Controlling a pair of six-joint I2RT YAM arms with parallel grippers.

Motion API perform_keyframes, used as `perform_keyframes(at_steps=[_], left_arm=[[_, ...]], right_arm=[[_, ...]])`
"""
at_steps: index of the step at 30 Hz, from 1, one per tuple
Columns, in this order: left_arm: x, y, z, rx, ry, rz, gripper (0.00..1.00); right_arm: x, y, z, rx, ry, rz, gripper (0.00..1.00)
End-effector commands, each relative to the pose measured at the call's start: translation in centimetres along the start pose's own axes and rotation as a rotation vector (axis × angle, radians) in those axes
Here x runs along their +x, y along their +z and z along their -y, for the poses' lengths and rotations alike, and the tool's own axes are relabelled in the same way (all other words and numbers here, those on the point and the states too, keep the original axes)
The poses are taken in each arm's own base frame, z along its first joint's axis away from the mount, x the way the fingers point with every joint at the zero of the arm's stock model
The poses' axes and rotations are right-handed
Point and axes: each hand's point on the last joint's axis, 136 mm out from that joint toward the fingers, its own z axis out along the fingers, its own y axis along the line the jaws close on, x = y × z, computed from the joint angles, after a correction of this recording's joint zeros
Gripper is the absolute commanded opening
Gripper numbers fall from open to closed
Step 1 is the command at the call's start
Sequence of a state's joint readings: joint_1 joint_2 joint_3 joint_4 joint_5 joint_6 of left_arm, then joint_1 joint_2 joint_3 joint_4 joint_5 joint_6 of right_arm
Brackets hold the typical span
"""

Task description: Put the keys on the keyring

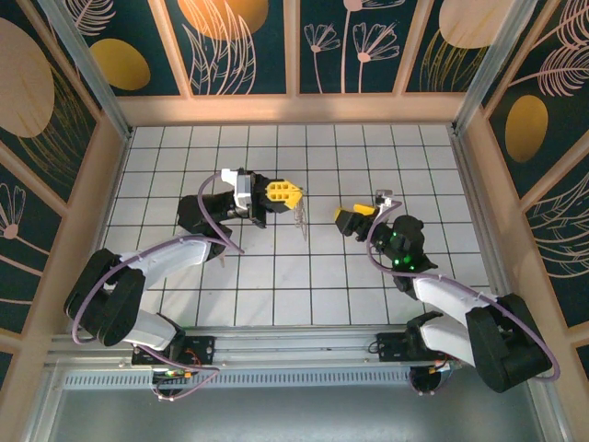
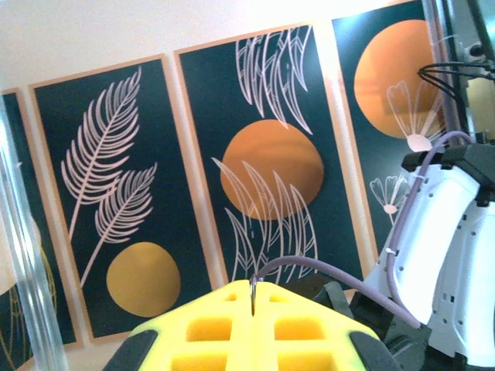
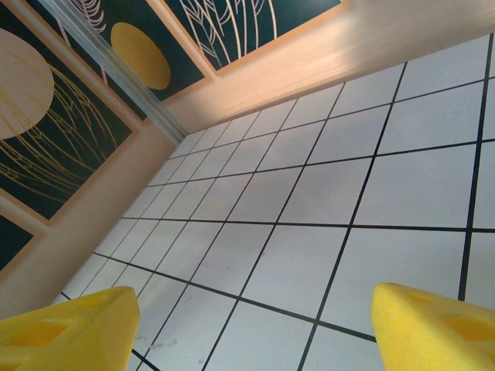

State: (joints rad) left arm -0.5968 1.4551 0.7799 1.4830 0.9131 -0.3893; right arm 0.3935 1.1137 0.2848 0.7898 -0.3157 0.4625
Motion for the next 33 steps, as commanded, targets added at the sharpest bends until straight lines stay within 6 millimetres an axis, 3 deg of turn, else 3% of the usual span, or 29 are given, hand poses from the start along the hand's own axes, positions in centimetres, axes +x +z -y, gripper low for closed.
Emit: perform_keyframes(at_steps=[1,8,14,23,27,33], left_arm=[[-2.6,0.3,-0.6,-0.058,0.075,0.053,0.0],[-3.4,-0.6,-2.2,-0.207,0.097,0.075,0.0],[-4.4,-2.3,-3.1,-0.313,0.144,0.117,0.0],[-5.8,-5.1,-6.4,-0.446,0.149,0.151,0.0],[-6.8,-6.6,-8.2,-0.516,0.168,0.177,0.0],[-7.9,-7.4,-10.1,-0.551,0.187,0.172,0.0]], right_arm=[[0.1,-0.2,-1.0,-0.045,0.018,0.007,0.78],[2.5,0.4,-3.7,-0.087,0.023,-0.055,0.76],[4.9,2.5,-8.1,-0.185,-0.003,-0.141,0.76],[10.8,9.3,-13.5,-0.263,-0.12,-0.367,0.7],[13.8,12.2,-14.8,-0.272,-0.15,-0.456,0.67],[18.3,16.1,-16.2,-0.3,-0.254,-0.593,0.61]])
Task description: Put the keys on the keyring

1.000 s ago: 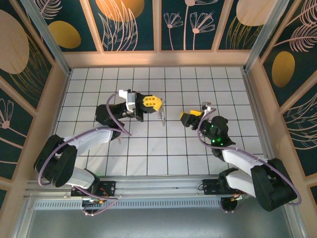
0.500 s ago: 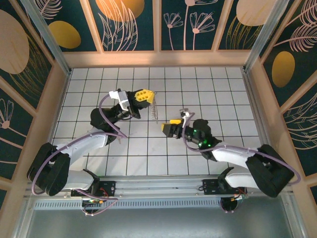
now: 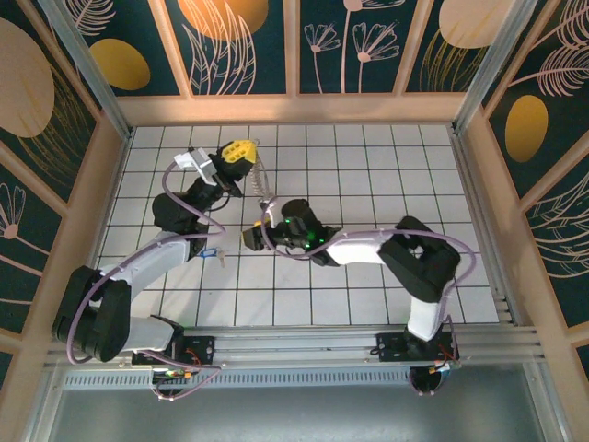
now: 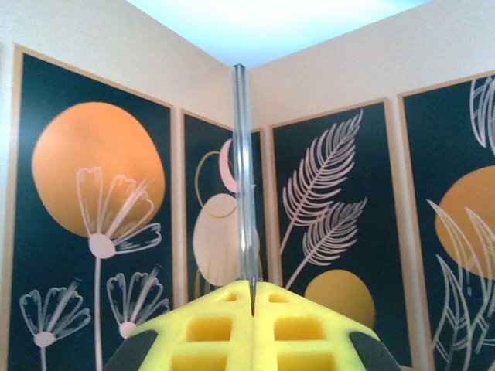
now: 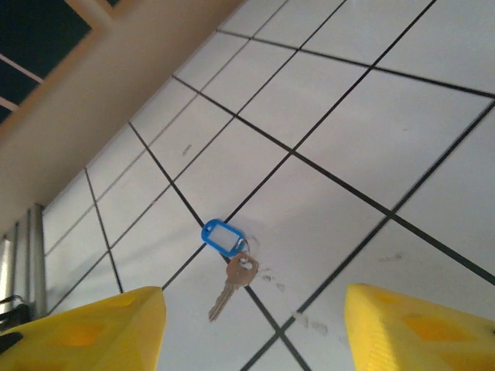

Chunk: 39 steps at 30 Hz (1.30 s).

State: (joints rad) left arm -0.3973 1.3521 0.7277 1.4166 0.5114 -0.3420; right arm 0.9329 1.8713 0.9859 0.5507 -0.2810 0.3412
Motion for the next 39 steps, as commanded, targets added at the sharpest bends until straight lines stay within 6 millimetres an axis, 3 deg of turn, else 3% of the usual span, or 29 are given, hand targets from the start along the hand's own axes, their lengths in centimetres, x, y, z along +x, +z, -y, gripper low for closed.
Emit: perform_keyframes(at_steps=[1,6,10,15,31,39], left_arm=[[-2.9,0.8,-0.9,-0.009,0.034,0.078,0.0],[-3.8,0.7,-2.8,-0.056,0.043,0.077,0.0],[-4.4,0.1,-4.0,-0.086,0.043,0.073,0.0],[-4.9,-0.3,-4.1,-0.099,0.059,0.053,0.0],[-5.9,-0.9,-3.8,-0.124,0.09,0.053,0.0],[-6.1,-0.9,-3.6,-0.114,0.09,0.056,0.0]], right_arm=[[1.7,2.7,-0.7,-0.012,-0.09,-0.113,0.6],[3.2,6.0,-0.8,-0.038,-0.176,-0.192,0.52],[4.1,7.6,-0.7,-0.072,-0.202,-0.232,0.51],[5.0,8.8,-1.0,-0.123,-0.19,-0.257,0.51],[5.8,11.2,-2.4,-0.21,-0.159,-0.289,0.47],[6.4,10.5,-1.9,-0.179,-0.151,-0.293,0.48]])
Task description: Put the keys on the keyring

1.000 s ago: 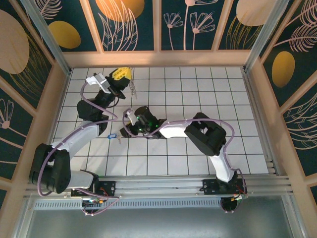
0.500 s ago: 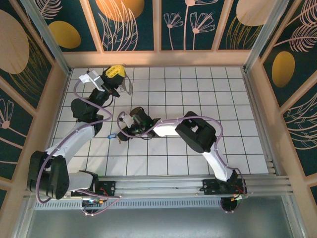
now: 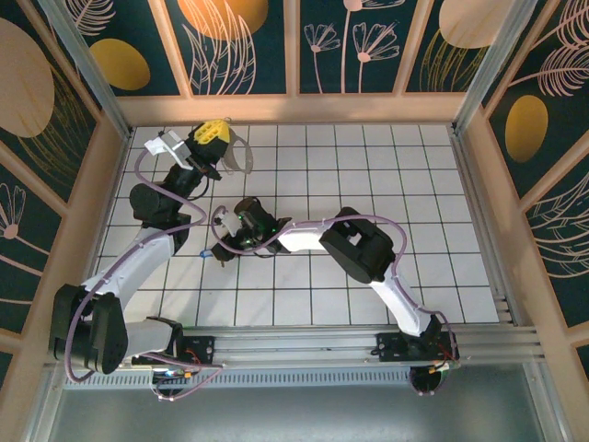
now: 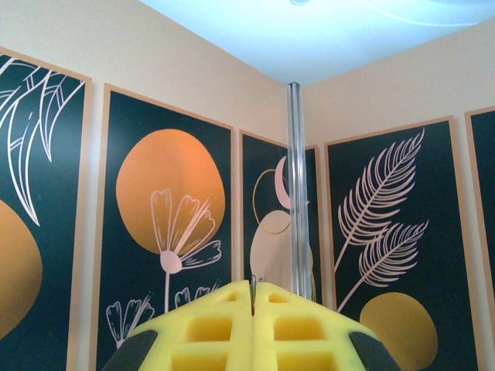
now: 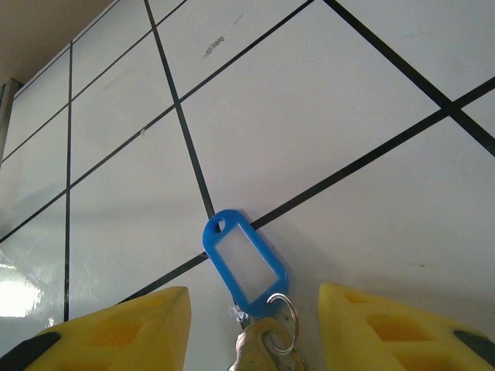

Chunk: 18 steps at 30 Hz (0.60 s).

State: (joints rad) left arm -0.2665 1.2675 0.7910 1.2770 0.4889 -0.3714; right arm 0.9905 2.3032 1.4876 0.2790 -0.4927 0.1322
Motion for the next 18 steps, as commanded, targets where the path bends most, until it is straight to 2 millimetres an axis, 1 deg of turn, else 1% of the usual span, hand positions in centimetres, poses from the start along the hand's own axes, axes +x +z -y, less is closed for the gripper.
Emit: perform_keyframes(at_steps=[1,9,12,18], left_arm=[[-1.9,-0.2,0.5,0.012,0.035,0.048,0.0],[-1.7,-0.3,0.4,0.012,0.023,0.053,0.0],[-1.7,-0.3,0.4,0.012,0.019,0.054,0.0],[-1.9,-0.3,0.5,0.014,0.02,0.056,0.0]], right_arm=[[1.1,-0.1,-0.2,0.006,0.01,-0.02,0.48],[1.8,-0.2,0.0,0.012,0.019,-0.033,0.47],[1.9,-0.1,-0.5,0.007,0.013,-0.04,0.46],[2.2,0.0,-0.2,0.074,-0.013,-0.062,0.43]])
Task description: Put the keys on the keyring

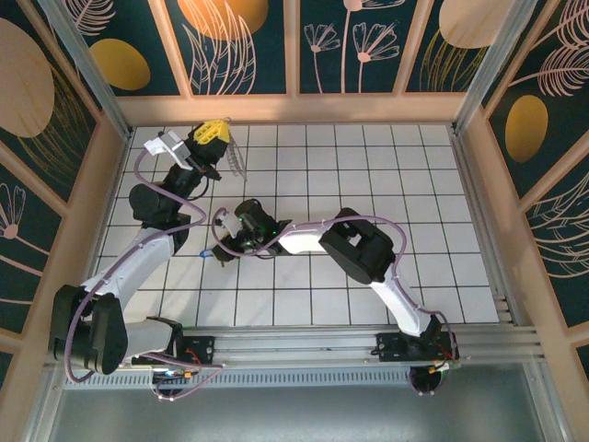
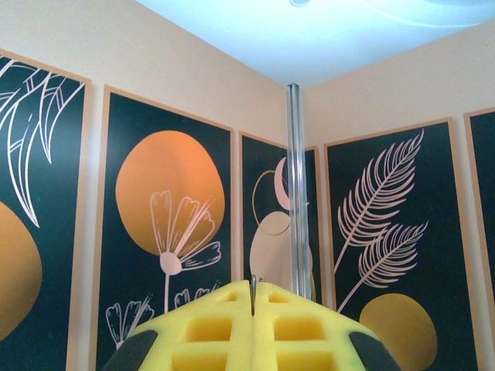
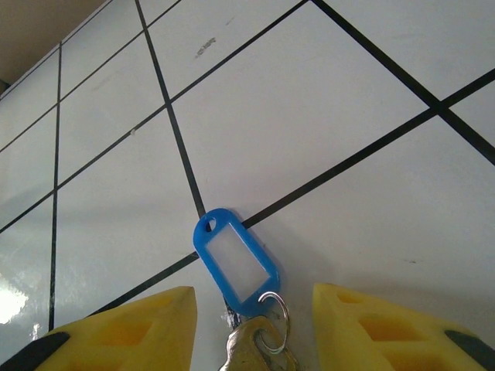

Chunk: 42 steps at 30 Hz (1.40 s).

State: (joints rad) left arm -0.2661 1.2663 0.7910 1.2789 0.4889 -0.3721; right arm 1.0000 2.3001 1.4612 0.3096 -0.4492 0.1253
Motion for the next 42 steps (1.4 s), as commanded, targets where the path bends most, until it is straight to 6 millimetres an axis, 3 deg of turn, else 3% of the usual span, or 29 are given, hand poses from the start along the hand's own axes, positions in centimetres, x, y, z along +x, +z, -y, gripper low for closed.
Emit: perform_keyframes(at_steps=[1,15,25,30,35,42], left_arm=[[-1.8,-0.3,0.5,0.012,0.02,0.052,0.0],[-1.6,-0.4,0.5,0.013,0.014,0.051,0.0],[-1.6,-0.3,0.4,0.011,0.013,0.048,0.0],[-1.4,-0.4,0.5,0.013,0.007,0.046,0.0],[-1.2,-0.6,0.5,0.014,0.002,0.042,0.0],[-1.0,-1.0,1.0,0.03,-0.007,0.027,0.0]], right_arm=[[1.8,-0.2,-0.4,0.048,-0.003,-0.078,0.43],[1.6,-0.6,-1.0,0.054,-0.018,-0.076,0.27],[-0.3,-2.0,-2.4,0.014,-0.014,-0.027,0.0],[-1.1,-3.0,-2.5,0.016,-0.012,0.0,0.0],[-1.6,-5.1,-1.9,0.034,0.006,0.039,0.0],[-1.7,-10.5,0.0,0.085,0.059,0.13,0.0]])
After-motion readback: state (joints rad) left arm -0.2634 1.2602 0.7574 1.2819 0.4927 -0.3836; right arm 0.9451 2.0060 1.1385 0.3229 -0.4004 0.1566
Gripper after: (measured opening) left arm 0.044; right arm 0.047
